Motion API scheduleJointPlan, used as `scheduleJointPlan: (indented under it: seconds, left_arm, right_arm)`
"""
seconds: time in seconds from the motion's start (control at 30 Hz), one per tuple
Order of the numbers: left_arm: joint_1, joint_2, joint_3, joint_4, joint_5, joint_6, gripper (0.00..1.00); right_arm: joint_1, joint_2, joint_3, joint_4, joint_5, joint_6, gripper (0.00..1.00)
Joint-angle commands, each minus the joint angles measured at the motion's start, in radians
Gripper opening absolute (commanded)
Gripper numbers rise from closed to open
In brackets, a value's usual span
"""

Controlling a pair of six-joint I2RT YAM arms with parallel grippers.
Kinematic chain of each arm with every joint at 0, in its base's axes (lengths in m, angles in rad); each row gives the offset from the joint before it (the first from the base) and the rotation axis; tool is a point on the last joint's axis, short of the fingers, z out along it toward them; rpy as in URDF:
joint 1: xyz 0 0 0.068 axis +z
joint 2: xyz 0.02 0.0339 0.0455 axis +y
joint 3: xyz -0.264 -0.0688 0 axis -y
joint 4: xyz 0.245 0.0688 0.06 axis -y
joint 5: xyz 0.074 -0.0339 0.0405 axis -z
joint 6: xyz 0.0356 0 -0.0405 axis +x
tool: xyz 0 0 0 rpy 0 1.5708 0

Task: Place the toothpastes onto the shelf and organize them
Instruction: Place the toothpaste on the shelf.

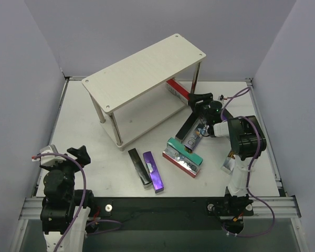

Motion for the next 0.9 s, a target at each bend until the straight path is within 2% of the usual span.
scheduleJointPlan:
  seconds: [0.0,0.17,0.43,0.5,0.77,0.83,0.87]
  left_arm:
    - [0.01,-0.091,0.004,0.043,0.014,0.015,0.96]
    - [0.01,-0.094,0.004,0.043,0.014,0.015,0.96]
    - [0.01,-0.099,0.004,0.041,0.013,0.015,0.96]
    - [0.01,-0.099,0.002,0.043,0.013,0.015,0.96]
    - [0.01,-0.102,0.004,0.041,0.013,0.015,0.96]
    - [0.01,-0.102,0.002,0.044,0.013,0.015,0.96]
    - [0.01,-0.102,0.002,0.044,0.014,0.015,0.96]
  right_arm:
    - [0.009,-0.001,0.052,0.067,0.042,-0.014,0.56]
    - [0.008,-0.01,0.052,0.021,0.02,-0.035,0.73]
    - [0.006,-0.086,-0.017,-0.068,-0.009,-0.101,0.83]
    - [0.005,-0.1,-0.035,-0.079,-0.014,-0.119,0.88]
    - [-0.023,-0.194,-0.104,-0.186,-0.024,-0.164,0.9]
    - [-0.021,-0.218,-0.112,-0.22,-0.028,-0.179,0.84]
    - [-0.021,-0.226,-0.112,-0.228,-0.029,-0.184,0.78]
